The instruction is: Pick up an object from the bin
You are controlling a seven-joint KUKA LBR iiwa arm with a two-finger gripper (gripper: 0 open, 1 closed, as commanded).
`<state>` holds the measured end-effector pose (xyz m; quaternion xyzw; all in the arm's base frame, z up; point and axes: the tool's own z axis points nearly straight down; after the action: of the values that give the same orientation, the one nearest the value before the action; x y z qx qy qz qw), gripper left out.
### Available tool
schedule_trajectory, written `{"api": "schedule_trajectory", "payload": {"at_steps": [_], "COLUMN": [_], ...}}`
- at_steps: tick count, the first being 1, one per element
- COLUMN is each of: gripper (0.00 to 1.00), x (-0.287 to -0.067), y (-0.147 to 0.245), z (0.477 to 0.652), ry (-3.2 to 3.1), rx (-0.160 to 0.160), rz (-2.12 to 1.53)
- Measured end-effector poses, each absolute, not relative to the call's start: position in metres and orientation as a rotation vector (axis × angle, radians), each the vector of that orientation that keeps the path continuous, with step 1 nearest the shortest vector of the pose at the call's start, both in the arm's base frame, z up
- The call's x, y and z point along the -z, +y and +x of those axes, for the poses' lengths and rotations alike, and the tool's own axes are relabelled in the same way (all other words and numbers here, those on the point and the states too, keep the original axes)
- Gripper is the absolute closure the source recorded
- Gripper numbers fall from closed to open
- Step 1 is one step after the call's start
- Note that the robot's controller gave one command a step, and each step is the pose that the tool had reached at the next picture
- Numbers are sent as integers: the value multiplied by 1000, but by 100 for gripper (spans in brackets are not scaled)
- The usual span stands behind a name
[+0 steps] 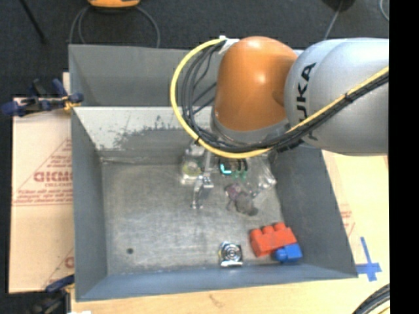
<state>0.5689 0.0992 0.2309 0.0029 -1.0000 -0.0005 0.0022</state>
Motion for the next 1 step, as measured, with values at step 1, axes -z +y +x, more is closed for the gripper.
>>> {"api": "schedule_trajectory", "payload": {"at_steps": [1], "gripper": [0], "x": [-110], "y": [55], "z": [599], "ry": [-3137], "rx": [-4], "rz": [74]}}
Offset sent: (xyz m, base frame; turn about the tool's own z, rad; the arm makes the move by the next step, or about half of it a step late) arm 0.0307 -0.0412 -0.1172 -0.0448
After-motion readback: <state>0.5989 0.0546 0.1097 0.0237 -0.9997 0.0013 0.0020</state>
